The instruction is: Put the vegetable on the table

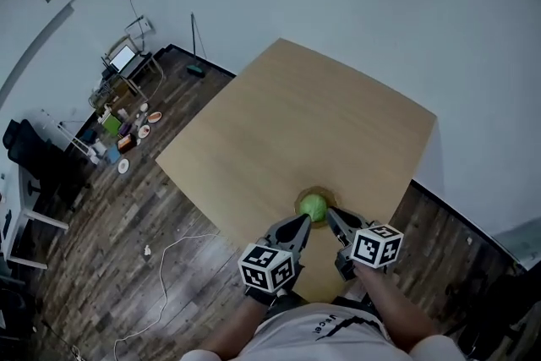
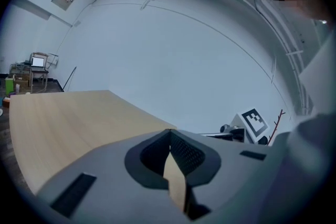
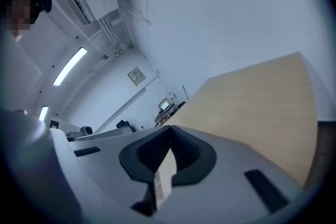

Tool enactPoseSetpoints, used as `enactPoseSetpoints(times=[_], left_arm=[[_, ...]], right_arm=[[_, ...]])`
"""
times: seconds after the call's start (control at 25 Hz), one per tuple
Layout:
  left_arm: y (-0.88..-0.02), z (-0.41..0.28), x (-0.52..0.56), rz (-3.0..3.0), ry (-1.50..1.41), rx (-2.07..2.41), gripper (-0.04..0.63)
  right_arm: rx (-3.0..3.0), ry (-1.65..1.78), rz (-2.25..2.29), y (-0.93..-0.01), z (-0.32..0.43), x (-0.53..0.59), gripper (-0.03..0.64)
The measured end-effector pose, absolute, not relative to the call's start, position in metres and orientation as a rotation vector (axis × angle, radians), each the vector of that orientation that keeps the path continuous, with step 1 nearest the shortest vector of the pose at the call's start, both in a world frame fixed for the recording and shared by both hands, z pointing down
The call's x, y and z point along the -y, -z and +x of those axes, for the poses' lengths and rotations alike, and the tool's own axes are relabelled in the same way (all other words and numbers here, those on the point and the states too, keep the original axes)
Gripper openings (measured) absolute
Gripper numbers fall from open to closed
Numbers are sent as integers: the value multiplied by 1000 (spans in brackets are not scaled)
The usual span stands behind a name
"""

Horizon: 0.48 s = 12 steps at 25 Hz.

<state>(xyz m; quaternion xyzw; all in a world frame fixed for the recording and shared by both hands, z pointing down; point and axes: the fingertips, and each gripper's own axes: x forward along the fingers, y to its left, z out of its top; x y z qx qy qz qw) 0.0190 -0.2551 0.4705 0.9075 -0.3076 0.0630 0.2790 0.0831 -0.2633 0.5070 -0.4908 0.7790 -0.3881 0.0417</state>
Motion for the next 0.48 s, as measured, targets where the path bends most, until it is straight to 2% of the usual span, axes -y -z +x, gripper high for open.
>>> enactPoseSetpoints(times=[0.28,0.48], left_arm=[[-449,26,253,2516,-169,782,14],[-442,22,244,2535,-161,777,14]], right_arm=[[-2491,865,-1672,-473,84,248,14],[-2479,826,-1691,-463,77,235,14]])
